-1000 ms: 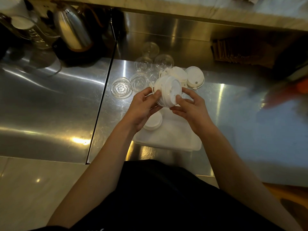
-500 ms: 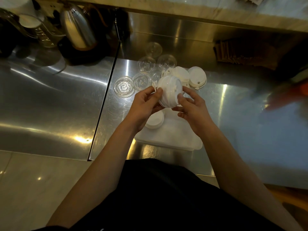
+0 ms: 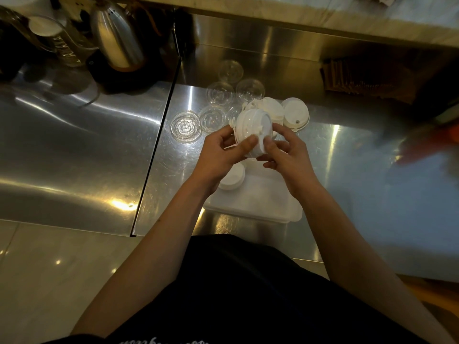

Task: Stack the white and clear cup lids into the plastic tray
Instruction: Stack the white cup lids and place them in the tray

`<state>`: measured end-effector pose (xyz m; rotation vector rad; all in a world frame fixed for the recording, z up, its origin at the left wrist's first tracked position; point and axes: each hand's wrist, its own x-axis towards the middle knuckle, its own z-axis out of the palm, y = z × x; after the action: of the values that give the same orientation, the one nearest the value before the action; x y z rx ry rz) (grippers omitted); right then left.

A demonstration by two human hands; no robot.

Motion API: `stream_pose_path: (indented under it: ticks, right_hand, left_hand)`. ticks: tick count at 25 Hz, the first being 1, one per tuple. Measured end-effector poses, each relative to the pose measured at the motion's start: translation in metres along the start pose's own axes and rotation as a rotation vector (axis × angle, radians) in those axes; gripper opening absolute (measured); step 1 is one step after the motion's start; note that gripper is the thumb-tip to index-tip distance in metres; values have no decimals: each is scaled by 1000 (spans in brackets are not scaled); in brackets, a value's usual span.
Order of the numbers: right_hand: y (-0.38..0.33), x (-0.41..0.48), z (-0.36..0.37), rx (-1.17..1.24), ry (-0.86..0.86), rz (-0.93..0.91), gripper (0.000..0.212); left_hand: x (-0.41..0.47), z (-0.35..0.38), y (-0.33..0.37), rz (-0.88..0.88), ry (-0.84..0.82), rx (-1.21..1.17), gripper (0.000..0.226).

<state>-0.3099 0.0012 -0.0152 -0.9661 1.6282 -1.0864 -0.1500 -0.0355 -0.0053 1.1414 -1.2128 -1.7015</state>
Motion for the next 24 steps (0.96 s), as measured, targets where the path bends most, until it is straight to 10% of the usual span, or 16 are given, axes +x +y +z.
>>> stream_pose_path:
  ticks: [24]
  right_hand:
    - [-2, -1, 4, 237, 34, 43, 29]
  left_hand:
    - [3, -9, -9, -81, 76, -201, 43]
